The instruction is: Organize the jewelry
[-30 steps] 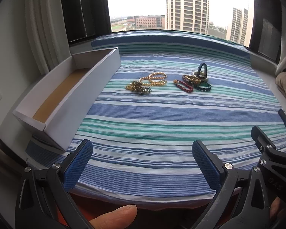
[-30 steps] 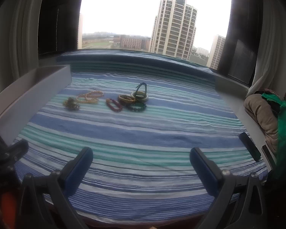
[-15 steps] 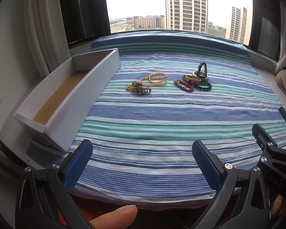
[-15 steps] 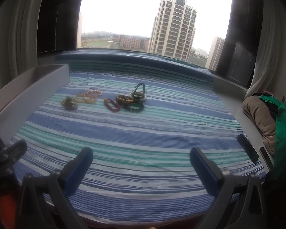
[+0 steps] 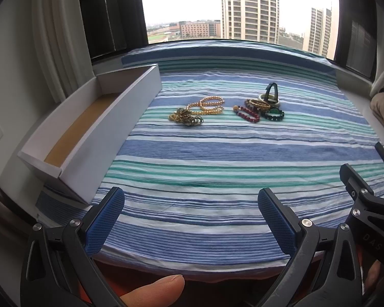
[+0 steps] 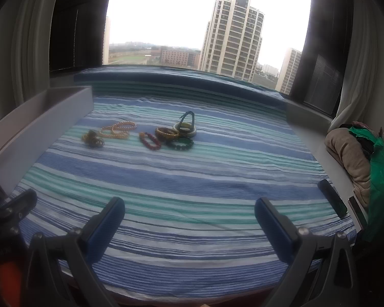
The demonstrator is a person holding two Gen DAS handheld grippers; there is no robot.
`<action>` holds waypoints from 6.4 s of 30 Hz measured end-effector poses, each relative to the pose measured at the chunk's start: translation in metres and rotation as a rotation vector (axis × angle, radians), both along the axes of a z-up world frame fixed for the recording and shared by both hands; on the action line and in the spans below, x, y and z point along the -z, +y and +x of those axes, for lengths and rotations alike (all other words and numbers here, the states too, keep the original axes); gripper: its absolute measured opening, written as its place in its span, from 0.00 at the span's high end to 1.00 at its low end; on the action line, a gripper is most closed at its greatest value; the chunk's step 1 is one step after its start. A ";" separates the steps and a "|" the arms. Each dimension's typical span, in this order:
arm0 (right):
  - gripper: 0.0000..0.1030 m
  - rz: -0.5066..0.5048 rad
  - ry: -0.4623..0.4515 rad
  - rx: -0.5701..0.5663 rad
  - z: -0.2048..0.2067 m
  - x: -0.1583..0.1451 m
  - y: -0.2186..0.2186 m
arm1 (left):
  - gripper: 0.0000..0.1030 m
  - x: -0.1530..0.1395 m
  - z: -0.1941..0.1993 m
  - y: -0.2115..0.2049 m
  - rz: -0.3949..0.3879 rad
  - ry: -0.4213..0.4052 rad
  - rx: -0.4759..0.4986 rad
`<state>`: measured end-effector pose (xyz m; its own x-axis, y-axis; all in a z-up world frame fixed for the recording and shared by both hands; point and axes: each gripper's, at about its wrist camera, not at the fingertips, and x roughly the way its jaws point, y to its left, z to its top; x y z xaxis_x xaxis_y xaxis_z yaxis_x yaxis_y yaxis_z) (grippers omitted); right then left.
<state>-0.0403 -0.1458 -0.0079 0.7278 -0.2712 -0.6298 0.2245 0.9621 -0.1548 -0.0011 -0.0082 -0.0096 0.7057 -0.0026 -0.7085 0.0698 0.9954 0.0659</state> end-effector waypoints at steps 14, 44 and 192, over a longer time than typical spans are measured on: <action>0.00 0.000 0.006 -0.002 0.001 0.002 0.002 | 0.00 0.005 -0.001 0.000 -0.003 0.010 0.000; 0.00 0.092 0.152 -0.004 0.072 0.075 -0.020 | 0.00 0.076 0.144 0.034 -0.146 0.262 -0.024; 0.46 0.662 0.240 -0.085 0.118 0.105 -0.124 | 0.09 -0.027 0.182 0.138 0.078 -0.175 -0.100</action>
<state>0.0775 -0.2700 -0.1130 0.5500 0.2755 -0.7884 0.1773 0.8840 0.4326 0.1814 0.1293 0.0172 0.8119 0.1241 -0.5704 -0.0485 0.9881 0.1459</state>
